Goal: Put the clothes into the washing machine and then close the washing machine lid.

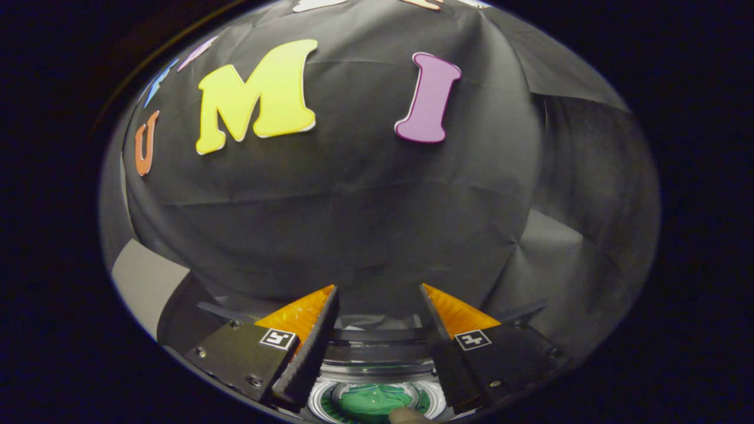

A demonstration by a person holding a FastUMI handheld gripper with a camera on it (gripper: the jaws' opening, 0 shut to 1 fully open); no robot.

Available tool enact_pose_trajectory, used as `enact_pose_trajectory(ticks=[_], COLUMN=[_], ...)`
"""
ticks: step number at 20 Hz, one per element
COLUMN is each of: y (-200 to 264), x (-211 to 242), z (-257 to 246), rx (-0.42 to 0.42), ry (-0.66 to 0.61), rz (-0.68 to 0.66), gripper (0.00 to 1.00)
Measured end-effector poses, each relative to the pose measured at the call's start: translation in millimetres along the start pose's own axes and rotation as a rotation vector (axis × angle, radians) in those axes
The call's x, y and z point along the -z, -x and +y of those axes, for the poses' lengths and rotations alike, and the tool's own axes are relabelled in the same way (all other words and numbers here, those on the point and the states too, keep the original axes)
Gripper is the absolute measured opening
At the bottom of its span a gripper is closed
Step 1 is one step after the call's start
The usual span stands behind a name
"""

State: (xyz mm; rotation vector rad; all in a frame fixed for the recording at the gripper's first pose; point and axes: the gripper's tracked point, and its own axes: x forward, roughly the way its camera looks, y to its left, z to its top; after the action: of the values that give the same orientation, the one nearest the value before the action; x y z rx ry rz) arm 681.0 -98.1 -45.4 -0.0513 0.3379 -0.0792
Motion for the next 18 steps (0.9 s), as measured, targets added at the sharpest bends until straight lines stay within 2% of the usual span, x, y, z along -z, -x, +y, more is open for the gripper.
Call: enact_pose_trajectory(ticks=[3,17,18], y=[1,2,13], x=[4,10,7], z=[-7,-8,-8], rx=[0.005,0.003,-0.001], ry=[-0.006,0.020,0.021], rz=[-0.003,-0.014,-0.018], gripper=[0.96,0.97,0.97])
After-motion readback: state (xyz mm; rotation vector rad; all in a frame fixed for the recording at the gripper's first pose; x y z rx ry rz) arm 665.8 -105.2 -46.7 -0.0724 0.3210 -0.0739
